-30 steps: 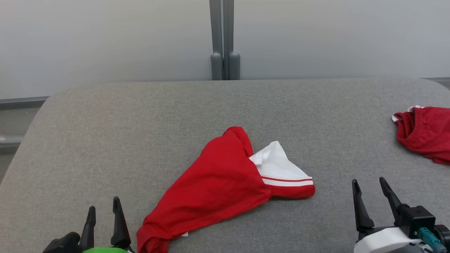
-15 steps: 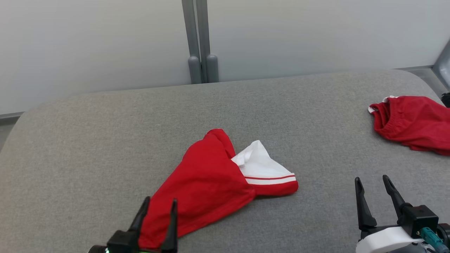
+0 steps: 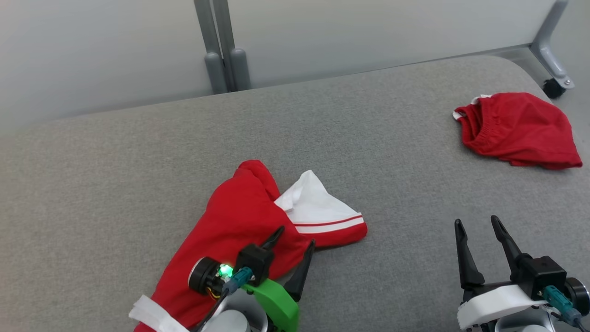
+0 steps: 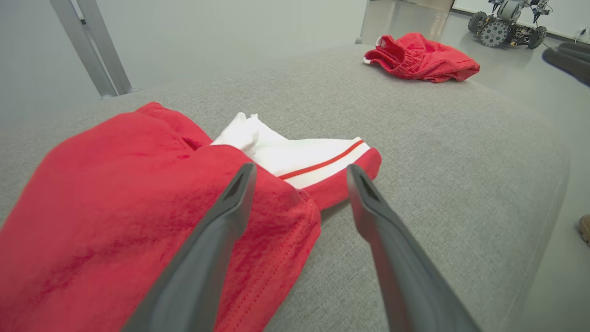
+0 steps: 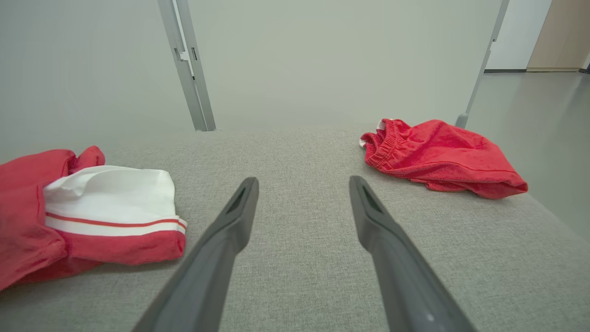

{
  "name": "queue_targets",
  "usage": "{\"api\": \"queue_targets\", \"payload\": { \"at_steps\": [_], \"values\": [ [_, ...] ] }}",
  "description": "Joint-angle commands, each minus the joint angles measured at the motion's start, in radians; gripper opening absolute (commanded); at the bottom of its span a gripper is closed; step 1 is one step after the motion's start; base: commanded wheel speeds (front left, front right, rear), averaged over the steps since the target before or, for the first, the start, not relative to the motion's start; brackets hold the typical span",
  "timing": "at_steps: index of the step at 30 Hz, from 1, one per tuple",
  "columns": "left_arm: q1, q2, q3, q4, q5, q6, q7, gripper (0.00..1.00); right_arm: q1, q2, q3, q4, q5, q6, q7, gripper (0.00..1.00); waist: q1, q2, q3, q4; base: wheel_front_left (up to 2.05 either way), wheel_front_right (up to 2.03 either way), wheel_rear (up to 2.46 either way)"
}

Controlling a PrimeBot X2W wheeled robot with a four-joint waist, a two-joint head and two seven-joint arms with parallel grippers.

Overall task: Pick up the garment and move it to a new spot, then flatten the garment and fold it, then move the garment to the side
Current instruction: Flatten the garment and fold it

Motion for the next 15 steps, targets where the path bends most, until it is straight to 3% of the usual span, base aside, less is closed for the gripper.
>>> {"api": "queue_targets", "payload": {
  "at_steps": [1, 13, 15],
  "values": [
    [-0.031, 0.005, -0.012, 0.026, -0.018, 0.019, 0.001, 1.0, -0.005, -0.002, -0.001, 0.001, 0.008, -0.002, 0.0, 1.0, 0.0, -0.0001, 0.044, -0.049, 0.0, 0.0, 0.0],
    [-0.126, 0.005, -0.1, 0.214, -0.102, 0.094, 0.001, 1.0, -0.021, -0.002, -0.015, 0.008, 0.019, -0.002, 0.0, 1.0, 0.0, -0.0001, 0.069, -0.069, 0.0, 0.0, 0.0],
    [-0.136, 0.005, -0.105, 0.235, -0.116, 0.09, -0.008, 0.88, -0.023, -0.002, -0.016, 0.009, 0.02, -0.002, 0.0, 1.0, 0.0, -0.0001, 0.067, -0.064, 0.0, 0.0, 0.0]
  ]
}}
